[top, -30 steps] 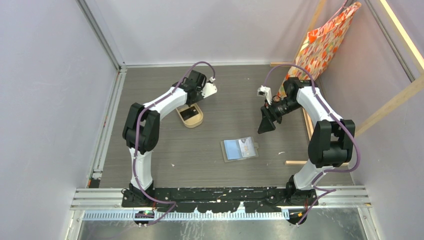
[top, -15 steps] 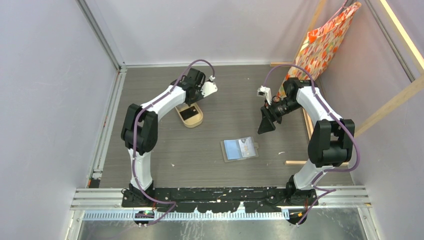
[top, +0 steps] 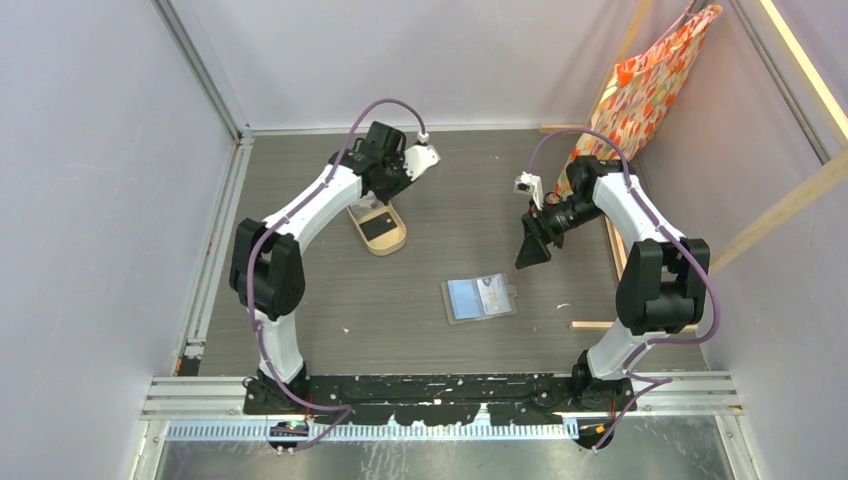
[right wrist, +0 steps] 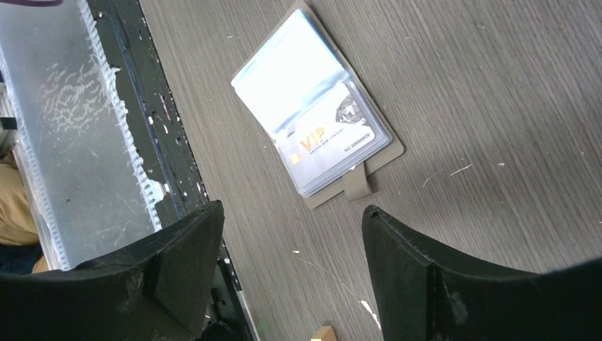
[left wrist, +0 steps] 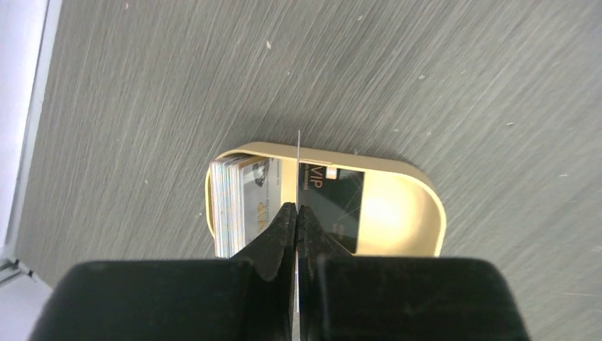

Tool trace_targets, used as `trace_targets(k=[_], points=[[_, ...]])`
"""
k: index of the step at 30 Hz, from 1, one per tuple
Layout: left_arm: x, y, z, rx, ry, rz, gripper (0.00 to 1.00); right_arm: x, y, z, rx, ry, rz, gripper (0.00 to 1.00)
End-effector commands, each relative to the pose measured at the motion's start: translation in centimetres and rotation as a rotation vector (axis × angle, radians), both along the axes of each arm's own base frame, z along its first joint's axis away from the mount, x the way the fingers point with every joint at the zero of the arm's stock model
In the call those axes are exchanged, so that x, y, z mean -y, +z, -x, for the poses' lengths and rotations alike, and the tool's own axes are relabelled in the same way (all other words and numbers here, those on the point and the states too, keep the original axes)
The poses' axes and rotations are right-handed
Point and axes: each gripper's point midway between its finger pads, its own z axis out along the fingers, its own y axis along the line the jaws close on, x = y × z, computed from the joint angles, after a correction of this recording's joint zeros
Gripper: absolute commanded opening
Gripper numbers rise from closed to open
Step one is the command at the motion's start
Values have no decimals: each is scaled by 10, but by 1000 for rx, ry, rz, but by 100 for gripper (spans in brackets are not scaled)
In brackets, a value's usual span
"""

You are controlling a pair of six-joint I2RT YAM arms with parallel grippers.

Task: Put the credit cards into the card holder
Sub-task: Pick up the credit card from the storage box.

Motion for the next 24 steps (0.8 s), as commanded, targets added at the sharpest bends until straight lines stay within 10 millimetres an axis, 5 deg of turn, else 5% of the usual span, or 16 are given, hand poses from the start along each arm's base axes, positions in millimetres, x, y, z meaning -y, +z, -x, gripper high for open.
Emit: trace_targets(k=[1,13,18,24], points=[[34,62,18,20,-2,242,0,-3,16,2,55,-16,-32,76],[123,119,114,-427,46,1233,0,-23,58,6,163,-173,-188,77],[126,128,124,-579,148,1628,0,-43,85,4,115,-298,-393,79],[157,139,135,-651,92,1782,0,-49,89,-11,-20,-447,-485,78]])
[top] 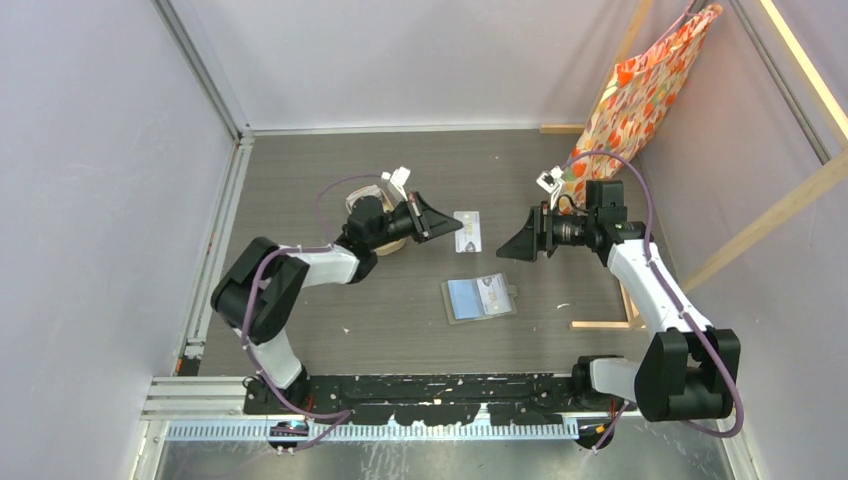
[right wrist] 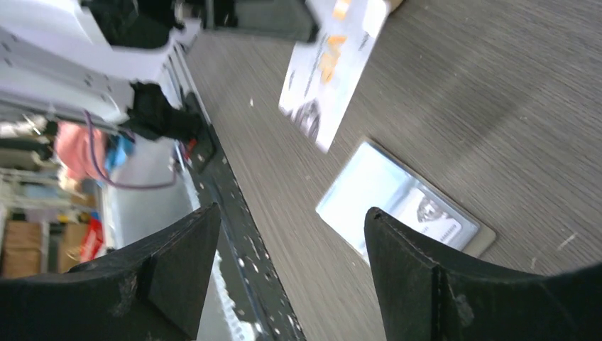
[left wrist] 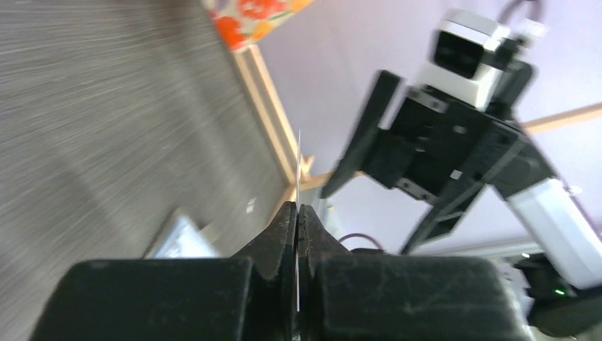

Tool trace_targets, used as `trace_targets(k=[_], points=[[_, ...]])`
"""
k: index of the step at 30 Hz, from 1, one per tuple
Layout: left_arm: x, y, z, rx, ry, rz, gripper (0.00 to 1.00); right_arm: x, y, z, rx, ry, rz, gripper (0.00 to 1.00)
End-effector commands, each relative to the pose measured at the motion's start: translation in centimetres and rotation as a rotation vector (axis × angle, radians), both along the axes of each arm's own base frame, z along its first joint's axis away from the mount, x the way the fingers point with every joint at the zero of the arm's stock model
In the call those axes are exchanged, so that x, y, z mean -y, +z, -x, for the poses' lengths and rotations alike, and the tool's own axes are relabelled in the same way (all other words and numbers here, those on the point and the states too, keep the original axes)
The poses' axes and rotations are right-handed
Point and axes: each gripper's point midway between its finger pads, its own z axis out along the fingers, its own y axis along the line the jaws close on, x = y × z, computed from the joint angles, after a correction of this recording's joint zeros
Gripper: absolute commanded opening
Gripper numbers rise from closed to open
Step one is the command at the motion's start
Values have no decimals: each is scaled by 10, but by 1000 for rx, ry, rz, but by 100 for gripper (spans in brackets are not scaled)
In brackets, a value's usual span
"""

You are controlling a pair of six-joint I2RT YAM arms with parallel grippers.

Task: Put the credit cards into the card holder
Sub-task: Pick up the credit card from the storage box.

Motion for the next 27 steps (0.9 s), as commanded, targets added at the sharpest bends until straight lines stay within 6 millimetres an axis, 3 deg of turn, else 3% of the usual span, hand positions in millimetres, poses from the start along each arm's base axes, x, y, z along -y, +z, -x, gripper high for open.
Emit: trace_targets(k=[1,6,14,23,27], points=[[21,90,11,119,-27,353,0,-8,33,-28,-48,-85,-138,78],[30,81,13,103,-23,340,1,-9,26,-41,-158,-152,-166,73],[39,73,20,106,-17,310,0,-19,29,-43,-242,-137,-226,52],[43,66,20,102,-17,274,4,-24,33,-38,-233,-92,-242,4],[30,53,16,122,3,151,13,-23,29,-28,-201,-36,-197,1]])
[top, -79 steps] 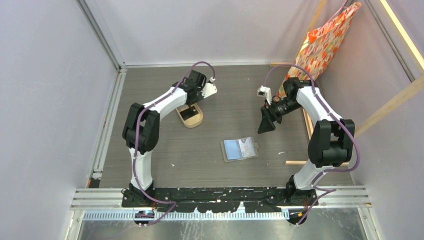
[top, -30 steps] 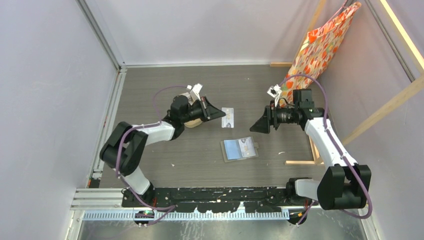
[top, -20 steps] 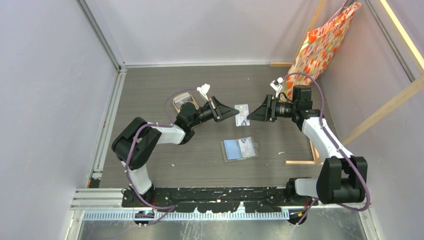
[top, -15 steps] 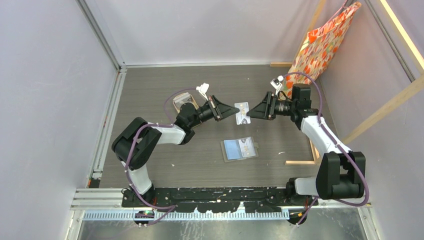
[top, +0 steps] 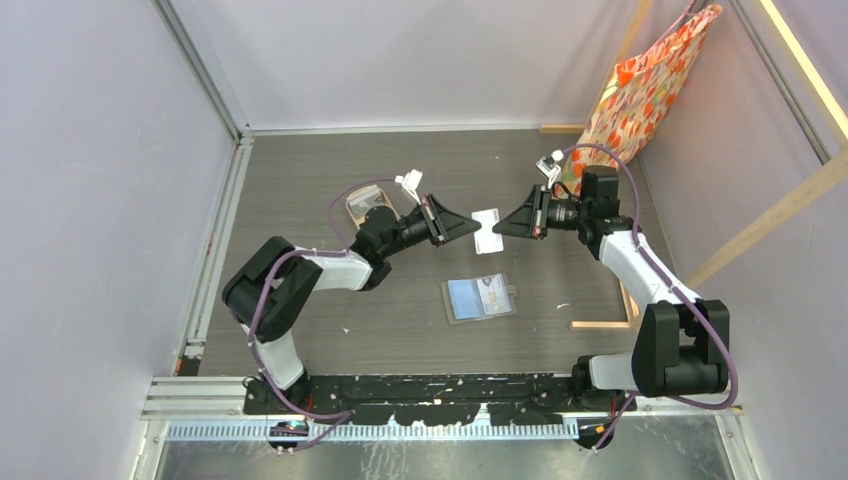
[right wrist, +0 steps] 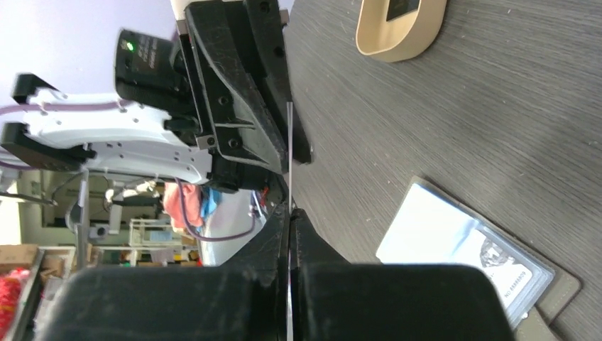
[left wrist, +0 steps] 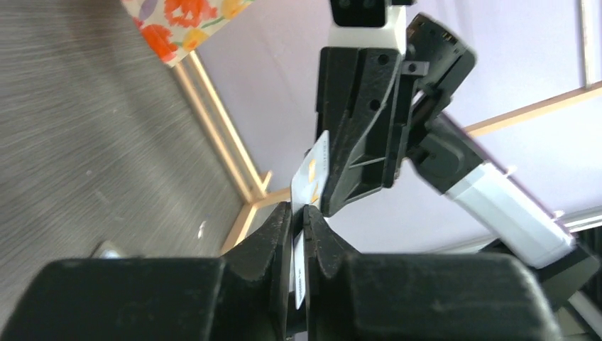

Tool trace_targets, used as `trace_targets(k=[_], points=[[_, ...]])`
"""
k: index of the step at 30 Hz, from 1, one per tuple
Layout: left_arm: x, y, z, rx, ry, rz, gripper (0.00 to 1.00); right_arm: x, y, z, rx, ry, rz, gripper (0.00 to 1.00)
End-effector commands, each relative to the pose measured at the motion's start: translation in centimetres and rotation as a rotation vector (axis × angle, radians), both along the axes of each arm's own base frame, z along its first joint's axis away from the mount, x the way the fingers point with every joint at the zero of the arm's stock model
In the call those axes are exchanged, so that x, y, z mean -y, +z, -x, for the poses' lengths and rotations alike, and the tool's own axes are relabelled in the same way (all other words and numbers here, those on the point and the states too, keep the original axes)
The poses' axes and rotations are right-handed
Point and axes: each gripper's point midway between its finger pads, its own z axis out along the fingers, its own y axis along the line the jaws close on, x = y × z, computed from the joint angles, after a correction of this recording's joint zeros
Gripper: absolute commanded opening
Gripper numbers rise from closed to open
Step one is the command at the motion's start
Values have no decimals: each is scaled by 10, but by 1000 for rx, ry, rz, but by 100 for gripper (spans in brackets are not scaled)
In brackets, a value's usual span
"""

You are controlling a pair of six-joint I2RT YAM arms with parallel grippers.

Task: Put the credit cards into the card holder
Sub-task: Pick up the credit card from the storage box, then insert the credit card into the card holder.

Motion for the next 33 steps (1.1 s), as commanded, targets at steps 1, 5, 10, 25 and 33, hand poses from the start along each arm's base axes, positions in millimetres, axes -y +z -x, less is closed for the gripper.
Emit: trace_targets(k=[1,5,10,25,33], points=[[-20,5,-6,107,47,-139,22,0,5,14,112,98,44,1],[-66,-7,-5,264,144,-487,59,8,-7,28,208,160,121,1],[-116,-1,9,377,269,-642,100,12,-31,41,202,193,153,1],[-96,-101,68,48,207,-760,83,12,-137,38,-399,100,285,1],[-69,-126,64,-68,206,-708,56,12,-160,37,-449,80,404,1]])
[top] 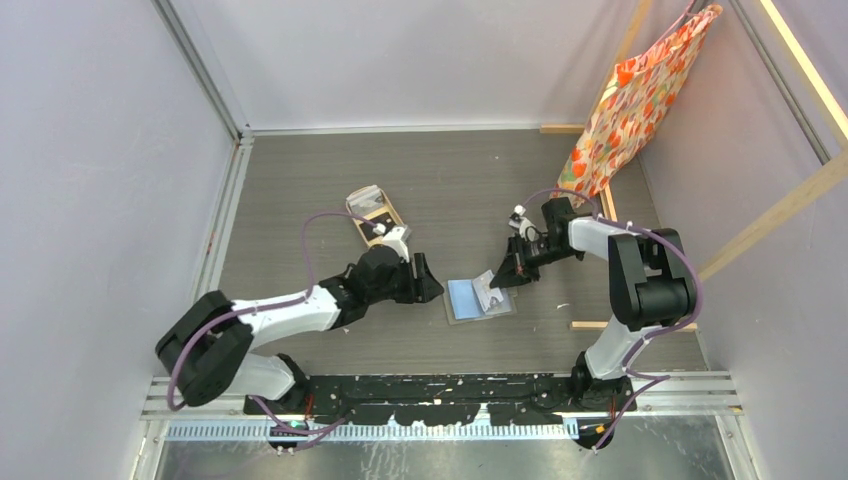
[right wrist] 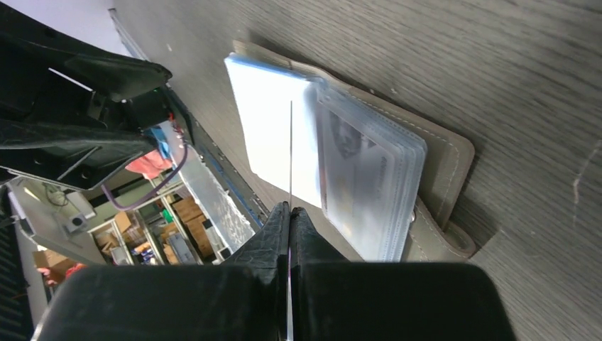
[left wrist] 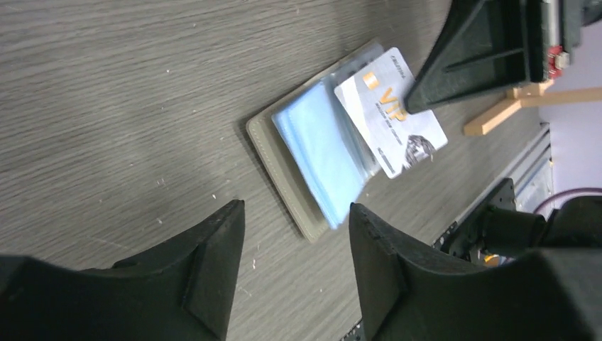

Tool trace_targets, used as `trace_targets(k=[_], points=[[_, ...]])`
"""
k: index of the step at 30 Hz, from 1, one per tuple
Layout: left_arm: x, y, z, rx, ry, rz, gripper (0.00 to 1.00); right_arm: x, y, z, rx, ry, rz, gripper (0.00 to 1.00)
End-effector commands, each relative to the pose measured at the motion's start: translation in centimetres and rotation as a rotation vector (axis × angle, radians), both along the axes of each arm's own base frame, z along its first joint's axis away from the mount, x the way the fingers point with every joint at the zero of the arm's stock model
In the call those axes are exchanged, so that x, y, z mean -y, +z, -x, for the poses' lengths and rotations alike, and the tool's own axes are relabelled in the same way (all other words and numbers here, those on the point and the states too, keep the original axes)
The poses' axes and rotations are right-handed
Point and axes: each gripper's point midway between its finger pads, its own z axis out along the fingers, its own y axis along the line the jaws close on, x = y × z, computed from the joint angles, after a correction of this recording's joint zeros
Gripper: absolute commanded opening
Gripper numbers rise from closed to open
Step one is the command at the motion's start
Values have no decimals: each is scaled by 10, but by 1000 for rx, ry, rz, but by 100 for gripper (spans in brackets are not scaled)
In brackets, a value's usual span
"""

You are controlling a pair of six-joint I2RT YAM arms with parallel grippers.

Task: Put the credit cards into the card holder
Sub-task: Insert the credit card into the card holder.

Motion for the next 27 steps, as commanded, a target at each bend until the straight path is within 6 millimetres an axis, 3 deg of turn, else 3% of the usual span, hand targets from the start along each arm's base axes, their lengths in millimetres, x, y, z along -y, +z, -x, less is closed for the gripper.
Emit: trace_targets(k=[1,12,18,27], points=[[28,6,-16,-13,50,91,55,2,3,-11,38,-21,69,1],[58,-19,-14,-127,40,152,54,5,-3,-13,39,-22,112,1],[55,-38,-11,-183,58,83,30,-4,-2,-9,36,19,85,1],[36,-67,-7,-280,128,-99,23,-2,-4,-11,76,79,113,1]])
